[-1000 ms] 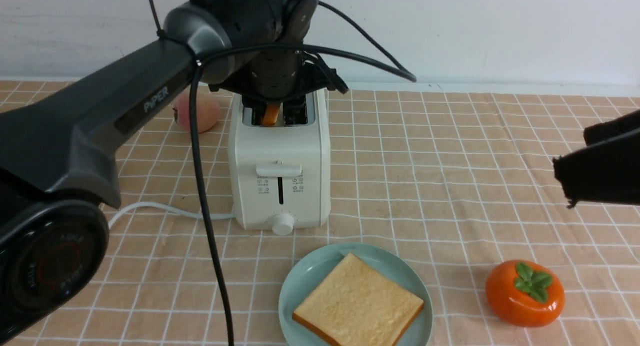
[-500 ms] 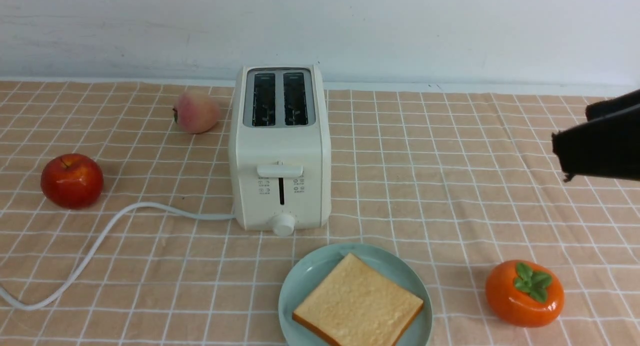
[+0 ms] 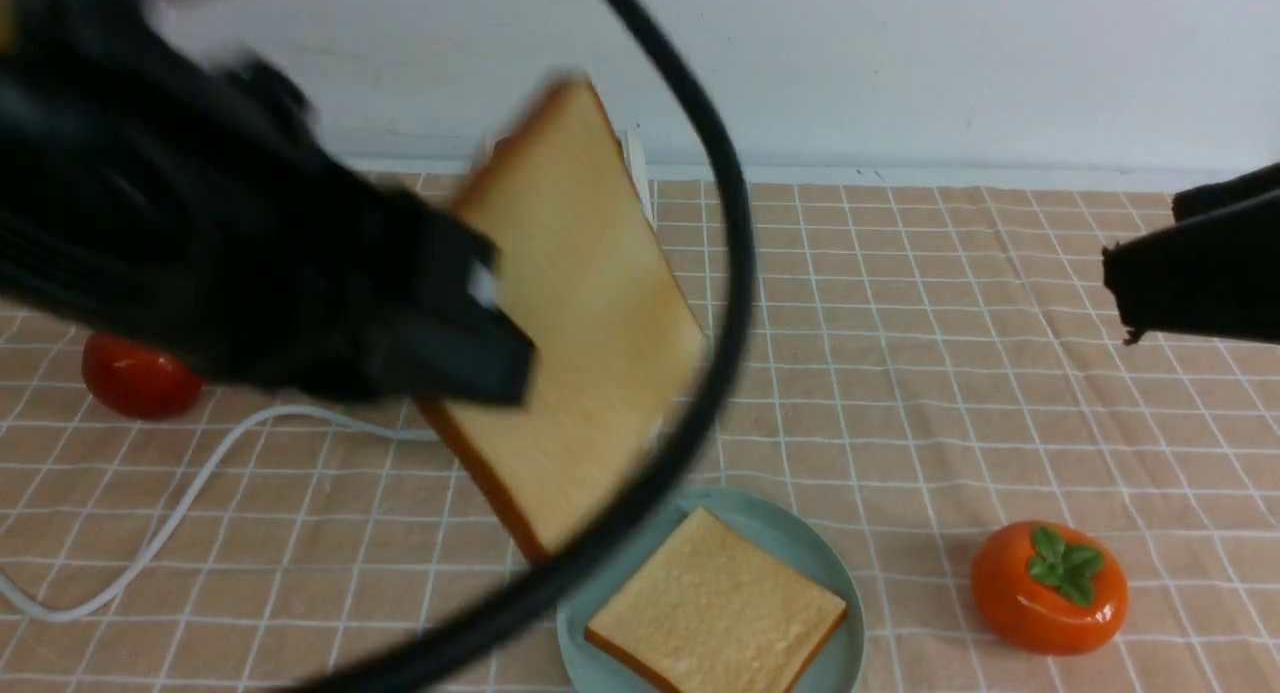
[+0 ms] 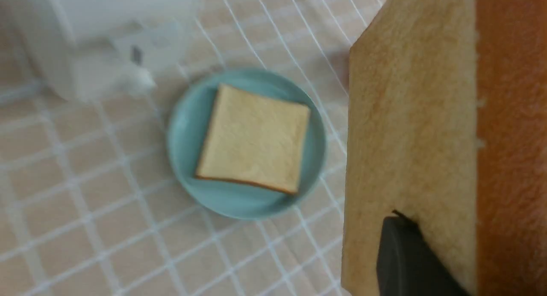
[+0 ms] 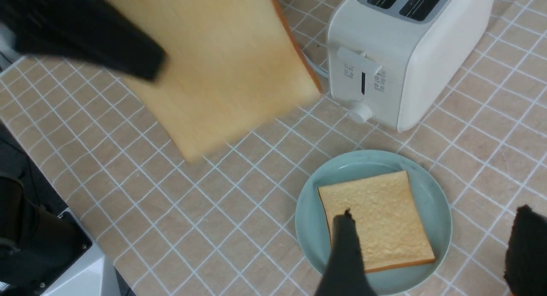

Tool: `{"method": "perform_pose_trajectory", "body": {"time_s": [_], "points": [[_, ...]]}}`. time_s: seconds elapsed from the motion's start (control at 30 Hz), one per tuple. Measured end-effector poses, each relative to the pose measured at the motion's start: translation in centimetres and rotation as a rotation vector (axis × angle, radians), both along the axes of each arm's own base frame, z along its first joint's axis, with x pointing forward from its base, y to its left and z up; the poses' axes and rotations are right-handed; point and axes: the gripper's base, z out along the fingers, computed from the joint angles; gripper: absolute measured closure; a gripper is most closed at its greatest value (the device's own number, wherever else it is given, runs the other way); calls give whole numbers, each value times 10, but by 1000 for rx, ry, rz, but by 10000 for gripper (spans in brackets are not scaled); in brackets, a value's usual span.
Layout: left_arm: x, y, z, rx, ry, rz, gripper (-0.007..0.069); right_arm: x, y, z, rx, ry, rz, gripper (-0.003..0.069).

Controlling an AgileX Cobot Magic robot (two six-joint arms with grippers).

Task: Take toasted bread from bread machine on light coffee tablecloth place on plate.
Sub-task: 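Place the slice of bread on the plate with the left gripper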

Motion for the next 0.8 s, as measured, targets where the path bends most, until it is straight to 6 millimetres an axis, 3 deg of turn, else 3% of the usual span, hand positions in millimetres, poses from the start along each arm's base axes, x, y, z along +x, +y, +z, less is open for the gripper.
{"method": "perform_pose_trajectory", "body": {"time_s": [0.1,0.13,0.17,0.43,0.6,0.73,0.8], "points": [[21,-19,-67,-138,153,89,520,-1,2,1,24,8,12,182],[25,-22,-78,-165,179,117,520,-1,2,1,26,8,13,182],[36,-29,-107,-229,237,186,520,-2,2,2,32,11,16,182],[80,-48,-183,-239,240,272,520,-3,2,1,26,22,24,182],[88,-46,-205,-187,256,341,489,-4,2,0,19,32,31,182],[84,-47,-204,-161,248,264,304,-4,2,-1,14,38,35,182],[81,-45,-202,-106,205,202,176,-4,2,-1,12,38,34,182]]}}
